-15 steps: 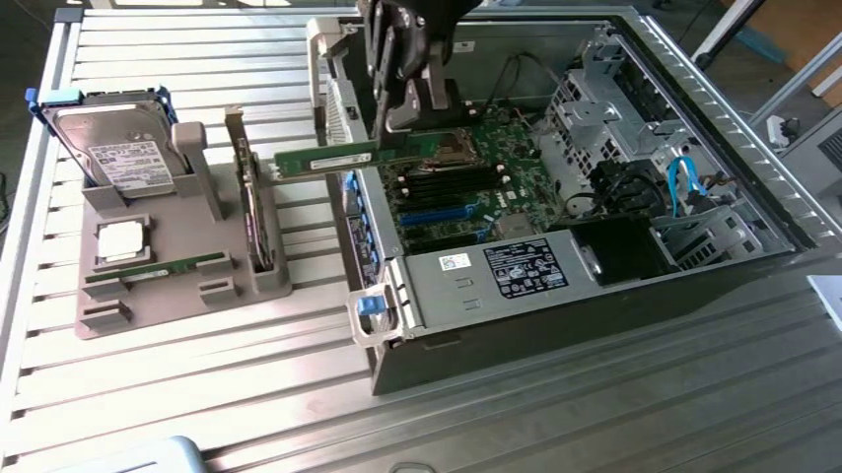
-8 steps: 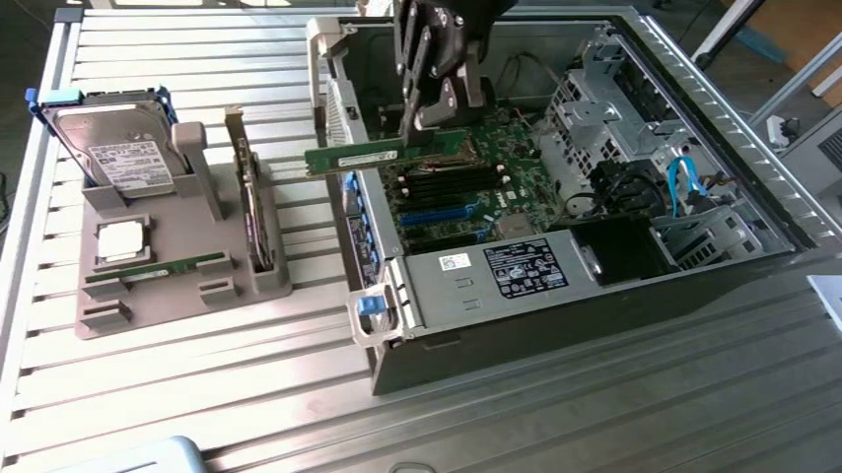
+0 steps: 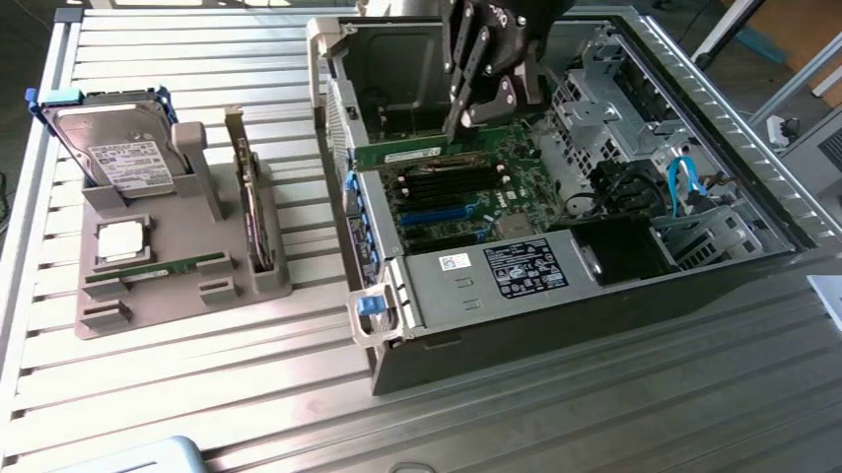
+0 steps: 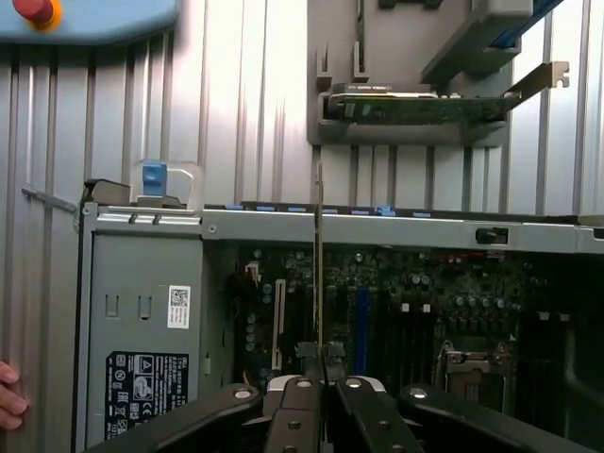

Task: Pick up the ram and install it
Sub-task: 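Pick up the ram and move it above insertion slot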

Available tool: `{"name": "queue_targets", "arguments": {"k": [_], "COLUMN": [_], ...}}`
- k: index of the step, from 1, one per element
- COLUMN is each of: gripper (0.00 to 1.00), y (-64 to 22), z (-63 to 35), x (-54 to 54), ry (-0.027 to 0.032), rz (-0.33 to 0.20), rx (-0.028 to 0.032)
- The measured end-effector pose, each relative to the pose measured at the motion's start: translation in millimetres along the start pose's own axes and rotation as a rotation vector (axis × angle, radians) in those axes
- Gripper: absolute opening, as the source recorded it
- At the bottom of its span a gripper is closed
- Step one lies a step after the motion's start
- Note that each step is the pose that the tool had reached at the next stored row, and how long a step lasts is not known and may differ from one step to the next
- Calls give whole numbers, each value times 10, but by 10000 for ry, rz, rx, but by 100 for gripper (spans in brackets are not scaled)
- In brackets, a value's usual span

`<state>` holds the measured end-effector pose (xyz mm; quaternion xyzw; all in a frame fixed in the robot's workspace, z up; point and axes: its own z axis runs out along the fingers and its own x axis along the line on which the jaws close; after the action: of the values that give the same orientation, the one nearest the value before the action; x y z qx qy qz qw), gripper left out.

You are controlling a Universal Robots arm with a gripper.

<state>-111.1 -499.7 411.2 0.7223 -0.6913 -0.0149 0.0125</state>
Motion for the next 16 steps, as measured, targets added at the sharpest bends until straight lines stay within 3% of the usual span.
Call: {"name": "queue_targets", "arguments": {"k": [16], "gripper": [12], "y": [-596], "z": [-24], "x": [49], "ry": [2], "rz": [-15], "rx": [-1]}}
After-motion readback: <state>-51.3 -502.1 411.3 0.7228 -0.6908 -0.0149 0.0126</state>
